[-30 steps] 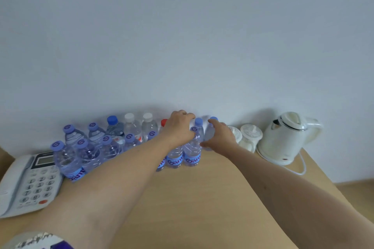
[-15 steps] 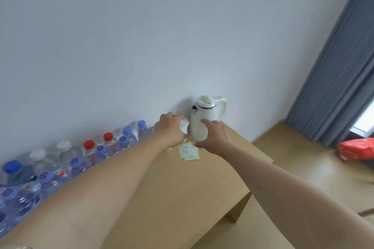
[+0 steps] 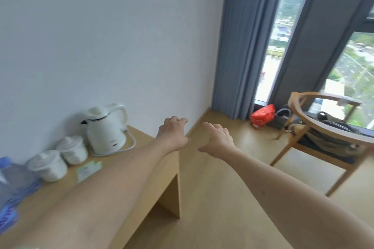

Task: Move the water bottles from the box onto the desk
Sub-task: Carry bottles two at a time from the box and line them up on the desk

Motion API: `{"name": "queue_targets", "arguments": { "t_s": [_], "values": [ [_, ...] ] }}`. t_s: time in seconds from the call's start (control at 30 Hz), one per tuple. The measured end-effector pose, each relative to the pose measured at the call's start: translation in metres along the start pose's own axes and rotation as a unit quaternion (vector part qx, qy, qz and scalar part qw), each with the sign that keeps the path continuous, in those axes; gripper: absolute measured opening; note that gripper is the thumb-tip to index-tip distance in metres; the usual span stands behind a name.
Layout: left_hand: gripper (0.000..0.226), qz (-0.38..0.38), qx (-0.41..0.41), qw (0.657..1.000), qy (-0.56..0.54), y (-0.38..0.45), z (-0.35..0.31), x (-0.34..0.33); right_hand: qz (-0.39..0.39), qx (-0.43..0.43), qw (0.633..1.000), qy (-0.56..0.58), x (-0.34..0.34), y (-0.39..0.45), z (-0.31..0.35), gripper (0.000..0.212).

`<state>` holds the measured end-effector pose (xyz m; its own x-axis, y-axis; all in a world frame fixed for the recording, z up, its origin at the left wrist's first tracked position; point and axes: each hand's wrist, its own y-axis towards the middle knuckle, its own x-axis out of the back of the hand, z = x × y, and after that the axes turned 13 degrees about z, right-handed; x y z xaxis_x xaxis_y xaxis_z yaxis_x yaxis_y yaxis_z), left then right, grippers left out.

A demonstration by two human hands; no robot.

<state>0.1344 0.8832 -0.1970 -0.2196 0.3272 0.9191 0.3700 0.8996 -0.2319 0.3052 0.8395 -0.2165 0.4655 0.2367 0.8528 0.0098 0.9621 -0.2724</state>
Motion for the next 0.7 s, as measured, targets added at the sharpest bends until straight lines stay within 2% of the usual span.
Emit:
{"name": "queue_targets", "arguments": {
  "t_s": [0.3, 0.7],
  "values": [
    [0.072, 0.060, -0.147, 0.986, 0.057, 0.072, -0.230, -0.050, -0.079, -0.166, 0.981, 0.065, 0.078, -0.062, -0.202, 0.098],
    [0.077, 0.159, -0.376, 0.906, 0.108, 0.131, -0.476, -0.162, -0.154, -0.397, 0.889, 0.168, 0.119, -0.150, -0.401, 0.095]
  ]
}}
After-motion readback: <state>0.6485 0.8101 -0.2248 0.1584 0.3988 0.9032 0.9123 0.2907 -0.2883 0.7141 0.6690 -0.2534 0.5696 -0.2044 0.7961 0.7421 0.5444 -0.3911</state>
